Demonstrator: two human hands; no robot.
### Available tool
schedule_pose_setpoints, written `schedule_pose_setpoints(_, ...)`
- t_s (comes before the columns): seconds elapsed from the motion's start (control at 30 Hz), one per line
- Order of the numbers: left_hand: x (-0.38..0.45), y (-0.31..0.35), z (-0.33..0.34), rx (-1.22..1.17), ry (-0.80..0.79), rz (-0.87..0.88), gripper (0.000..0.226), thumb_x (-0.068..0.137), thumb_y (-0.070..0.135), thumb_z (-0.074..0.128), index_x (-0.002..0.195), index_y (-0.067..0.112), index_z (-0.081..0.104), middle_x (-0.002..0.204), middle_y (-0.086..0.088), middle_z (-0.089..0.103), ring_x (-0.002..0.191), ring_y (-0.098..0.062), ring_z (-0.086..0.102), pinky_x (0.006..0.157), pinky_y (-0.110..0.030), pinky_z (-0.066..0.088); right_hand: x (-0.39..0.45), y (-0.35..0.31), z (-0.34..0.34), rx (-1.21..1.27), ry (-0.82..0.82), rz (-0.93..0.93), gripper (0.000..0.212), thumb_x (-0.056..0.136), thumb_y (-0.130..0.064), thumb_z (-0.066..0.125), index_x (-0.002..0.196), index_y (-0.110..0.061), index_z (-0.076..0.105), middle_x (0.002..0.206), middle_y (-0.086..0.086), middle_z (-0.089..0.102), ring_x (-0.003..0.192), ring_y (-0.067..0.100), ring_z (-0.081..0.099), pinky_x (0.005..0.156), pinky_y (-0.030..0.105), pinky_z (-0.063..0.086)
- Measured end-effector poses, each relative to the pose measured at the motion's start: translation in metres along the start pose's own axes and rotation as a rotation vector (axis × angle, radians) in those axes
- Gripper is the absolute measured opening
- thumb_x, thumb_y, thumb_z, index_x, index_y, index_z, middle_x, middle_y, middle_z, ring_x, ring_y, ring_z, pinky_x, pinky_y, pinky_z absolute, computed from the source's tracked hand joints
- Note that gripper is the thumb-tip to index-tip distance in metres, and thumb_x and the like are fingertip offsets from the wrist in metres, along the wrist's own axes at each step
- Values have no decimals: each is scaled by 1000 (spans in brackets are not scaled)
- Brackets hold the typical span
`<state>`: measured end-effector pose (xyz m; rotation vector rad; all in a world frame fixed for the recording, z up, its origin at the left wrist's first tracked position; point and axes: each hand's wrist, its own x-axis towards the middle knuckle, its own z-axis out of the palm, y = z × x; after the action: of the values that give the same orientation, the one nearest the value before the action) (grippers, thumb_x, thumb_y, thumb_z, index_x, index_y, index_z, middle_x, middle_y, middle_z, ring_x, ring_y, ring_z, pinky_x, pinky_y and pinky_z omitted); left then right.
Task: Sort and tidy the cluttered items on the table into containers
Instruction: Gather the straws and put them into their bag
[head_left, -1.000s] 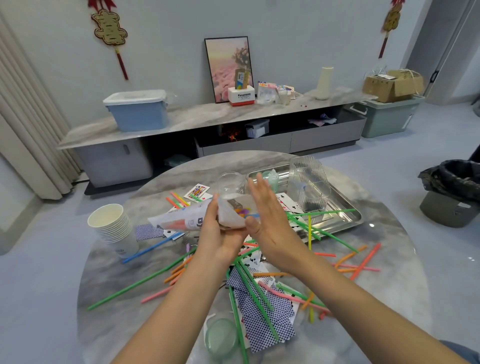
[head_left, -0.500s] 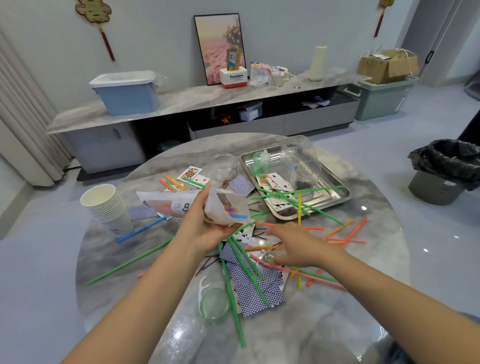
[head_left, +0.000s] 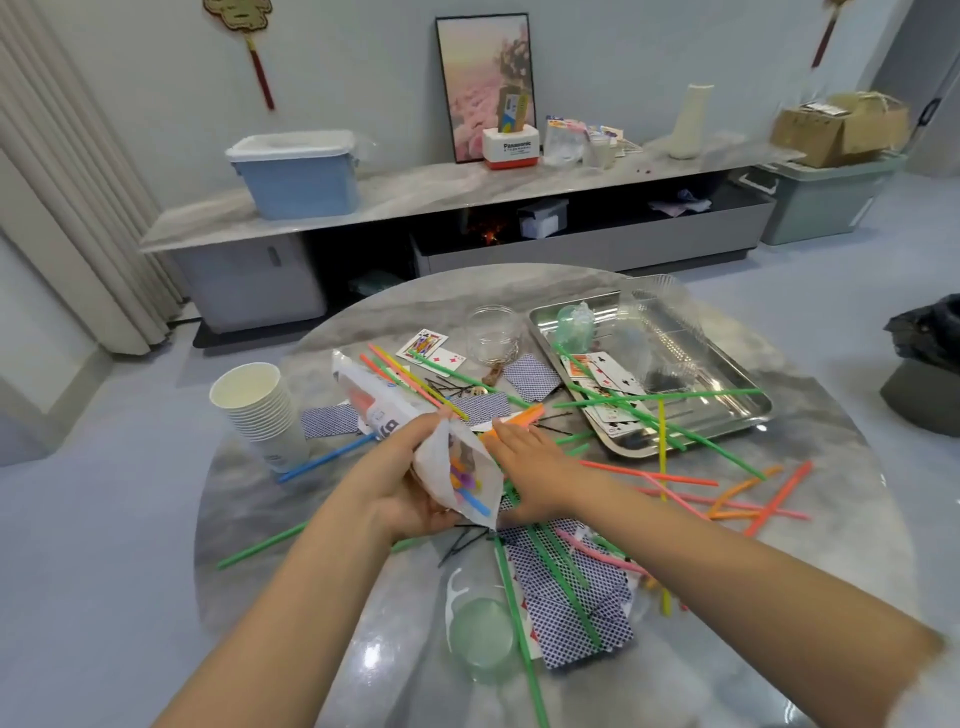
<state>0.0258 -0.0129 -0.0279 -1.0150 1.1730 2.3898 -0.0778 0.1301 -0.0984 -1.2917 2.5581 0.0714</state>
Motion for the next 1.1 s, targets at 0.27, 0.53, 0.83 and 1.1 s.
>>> schedule_pose_setpoints(0.27, -5, 10, -13, -25, 41, 33, 23, 80, 31, 68, 95, 13, 64, 108, -15, 68, 94, -33, 62, 88, -50, 47, 47, 1, -14, -64, -76, 0, 96, 73, -64, 64, 148, -24, 19, 147, 7, 33, 136, 29, 26, 112, 49, 13)
schedule_pose_setpoints(0.53, -6, 15, -18, -72, 45, 64, 28, 80, 30, 68, 104, 17, 63, 103, -12, 67, 89, -30, 61, 82, -47, 48, 48, -1, -26, -399, -5, -80, 34, 89, -23, 51, 122, -14, 52, 118, 9, 55, 116, 27, 44, 105, 42, 27)
schedule_pose_setpoints(0.83, -10, 15, -15, -95, 12, 72, 34, 81, 32, 69, 110, 14, 63, 112, -15, 67, 96, -33, 61, 85, -50, 48, 39, 4, -28, -376, 148, -49, 34, 89, -4, 47, 122, -10, 45, 116, 10, 52, 99, 28, 56, 72, 35, 40)
schedule_pose_setpoints(1.1, -11, 12, -10, -116, -16, 88, 24, 79, 30, 69, 98, 15, 63, 110, -15, 66, 93, -34, 62, 85, -53, 48, 8, 30, -46, -173, 159, 164, 30, 90, -4, 43, 118, -12, 46, 106, 6, 58, 90, 25, 59, 65, 33, 45)
